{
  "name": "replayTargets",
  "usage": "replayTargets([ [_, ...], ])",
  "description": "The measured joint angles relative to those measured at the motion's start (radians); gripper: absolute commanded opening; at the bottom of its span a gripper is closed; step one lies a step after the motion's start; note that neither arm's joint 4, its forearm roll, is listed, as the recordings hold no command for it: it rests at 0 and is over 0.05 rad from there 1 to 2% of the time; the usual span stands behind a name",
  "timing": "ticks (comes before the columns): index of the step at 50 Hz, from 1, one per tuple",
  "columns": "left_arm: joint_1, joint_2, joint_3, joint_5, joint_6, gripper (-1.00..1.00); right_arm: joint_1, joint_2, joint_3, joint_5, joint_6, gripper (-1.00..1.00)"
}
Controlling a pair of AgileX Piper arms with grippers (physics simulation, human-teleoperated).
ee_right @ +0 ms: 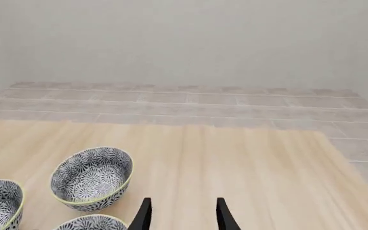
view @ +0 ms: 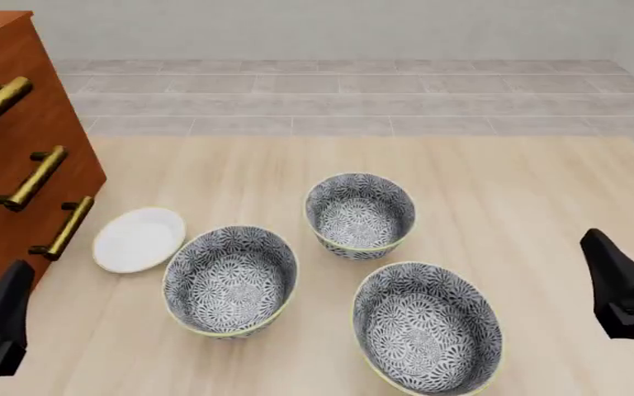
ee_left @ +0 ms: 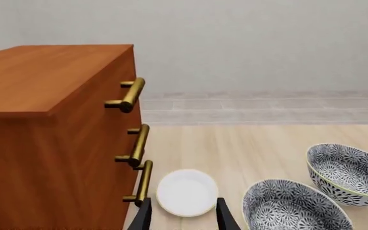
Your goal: Stack the bowl at the front on the bowl in the middle.
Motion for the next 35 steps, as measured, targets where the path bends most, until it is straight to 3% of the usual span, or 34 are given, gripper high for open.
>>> replayTargets([
  [13, -0.012, 0.003, 0.000, 0.009, 0.010, 1.00, 0.050, 0.284, -0.152, -0.011, 0.012, 1.00],
  [35, -0.014, 0.014, 0.000, -0.003, 0.013, 1.00, 0.164, 0.738, -0.471, 0.146, 0.091, 1.00],
])
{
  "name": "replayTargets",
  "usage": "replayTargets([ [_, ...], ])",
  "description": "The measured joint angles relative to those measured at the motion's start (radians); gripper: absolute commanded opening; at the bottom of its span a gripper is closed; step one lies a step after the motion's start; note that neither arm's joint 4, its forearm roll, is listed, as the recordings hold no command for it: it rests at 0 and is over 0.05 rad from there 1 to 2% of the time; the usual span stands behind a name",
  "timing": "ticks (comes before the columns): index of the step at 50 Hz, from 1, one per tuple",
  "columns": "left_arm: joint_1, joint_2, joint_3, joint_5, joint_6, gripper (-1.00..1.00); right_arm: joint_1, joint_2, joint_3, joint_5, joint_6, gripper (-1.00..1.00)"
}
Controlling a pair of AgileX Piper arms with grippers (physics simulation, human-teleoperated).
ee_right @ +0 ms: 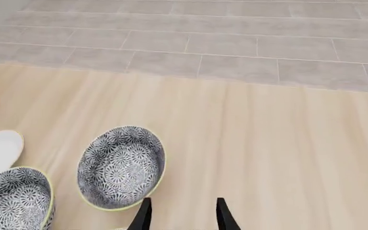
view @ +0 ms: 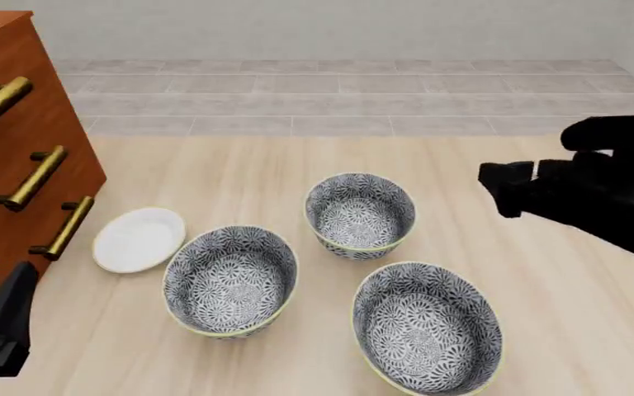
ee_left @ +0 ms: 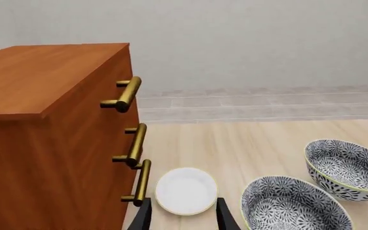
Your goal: Stack the bowl at the front on the bowl in the middle.
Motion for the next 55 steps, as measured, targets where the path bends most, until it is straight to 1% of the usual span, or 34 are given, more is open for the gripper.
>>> replayTargets([
  [7, -0.001, 0.009, 0.000, -0.007, 0.001, 1.00, 0.013, 0.101, -0.088, 0.055, 0.013, 1.00],
  [16, -0.003, 0.020, 0.000, -0.015, 0.004, 1.00, 0.000, 0.209, -0.202, 0.127, 0.006, 1.00],
  [22, -0.005, 0.026, 0.000, -0.019, 0.008, 1.00, -0.020, 0.295, -0.280, 0.177, -0.011, 1.00],
  [28, -0.005, 0.033, 0.000, -0.025, 0.010, 1.00, -0.020, 0.376, -0.349, 0.218, -0.014, 1.00],
  [42, -0.005, 0.056, 0.000, -0.045, 0.014, 1.00, 0.033, 0.544, -0.473, 0.280, 0.011, 1.00],
  [55, -0.008, 0.072, 0.000, -0.056, 0.016, 1.00, 0.075, 0.642, -0.551, 0.307, 0.024, 1.00],
])
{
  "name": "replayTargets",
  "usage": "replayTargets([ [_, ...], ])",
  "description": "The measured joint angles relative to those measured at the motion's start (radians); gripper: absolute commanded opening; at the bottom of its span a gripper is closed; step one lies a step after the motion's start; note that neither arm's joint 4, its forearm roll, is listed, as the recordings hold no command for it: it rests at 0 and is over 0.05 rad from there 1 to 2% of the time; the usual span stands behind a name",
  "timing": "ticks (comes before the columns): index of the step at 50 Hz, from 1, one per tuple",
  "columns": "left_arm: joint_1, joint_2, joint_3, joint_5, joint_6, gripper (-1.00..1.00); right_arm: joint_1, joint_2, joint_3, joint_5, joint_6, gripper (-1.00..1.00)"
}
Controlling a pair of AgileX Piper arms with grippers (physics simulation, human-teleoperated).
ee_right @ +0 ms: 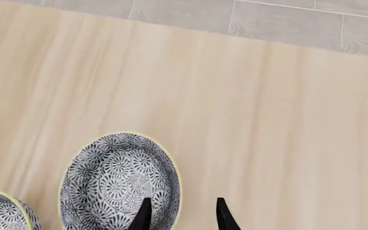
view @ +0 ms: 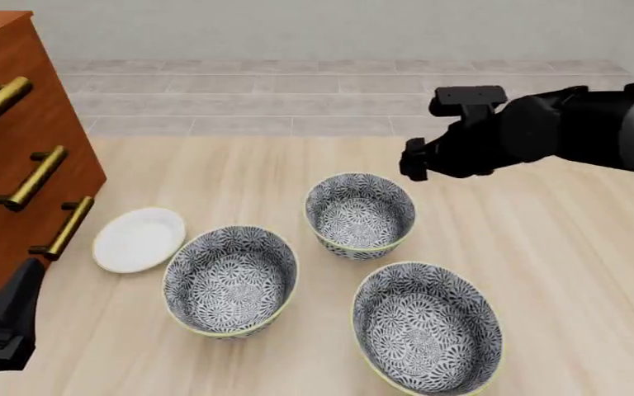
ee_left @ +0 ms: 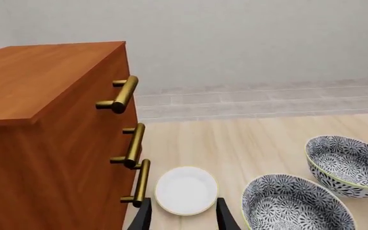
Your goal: Stack the bowl at the front on the bowl in the middle.
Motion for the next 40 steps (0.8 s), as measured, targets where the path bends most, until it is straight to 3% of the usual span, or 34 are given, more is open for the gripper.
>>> replayTargets([
  [40, -0.005, 0.039, 0.000, -0.033, 0.002, 1.00, 0.004, 0.212, -0.045, -0.064, -0.058, 1.00],
])
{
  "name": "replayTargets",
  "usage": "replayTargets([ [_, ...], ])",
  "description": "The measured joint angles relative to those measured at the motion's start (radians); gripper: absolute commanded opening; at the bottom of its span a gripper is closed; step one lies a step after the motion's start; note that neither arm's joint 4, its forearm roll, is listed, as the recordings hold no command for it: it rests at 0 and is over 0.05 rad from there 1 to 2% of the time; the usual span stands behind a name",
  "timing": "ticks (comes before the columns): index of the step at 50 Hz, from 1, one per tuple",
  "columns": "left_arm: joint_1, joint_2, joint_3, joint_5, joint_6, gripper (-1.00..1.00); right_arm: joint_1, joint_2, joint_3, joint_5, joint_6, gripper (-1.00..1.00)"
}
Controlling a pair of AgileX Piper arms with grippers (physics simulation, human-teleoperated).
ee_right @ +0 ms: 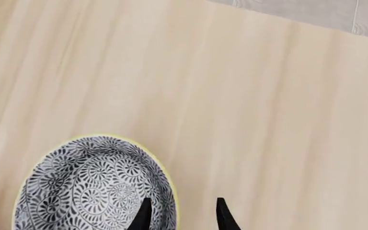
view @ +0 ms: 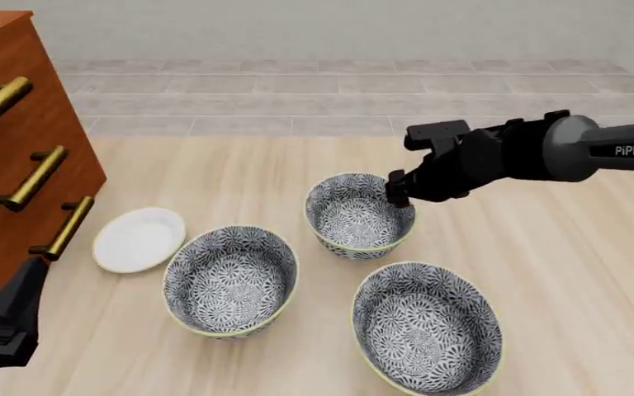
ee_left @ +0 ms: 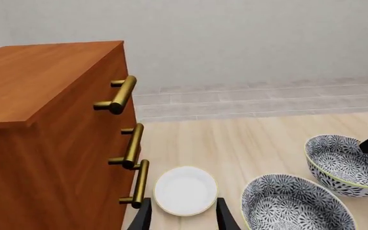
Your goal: Stack the bowl at the front on the bowl in the middle.
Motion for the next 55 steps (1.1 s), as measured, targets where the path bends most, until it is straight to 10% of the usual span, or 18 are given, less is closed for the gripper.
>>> replayTargets([
  [27, 0.001, 0.013, 0.000, -0.014, -0.002, 1.00, 0.018, 0.057, 0.020, -0.044, -0.039, 1.00],
  [28, 0.001, 0.013, 0.000, -0.015, -0.002, 1.00, 0.019, 0.058, 0.020, -0.045, -0.039, -1.00],
  [55, -0.001, 0.012, 0.000, -0.009, -0.001, 1.00, 0.015, 0.026, 0.011, -0.050, -0.064, -1.00],
])
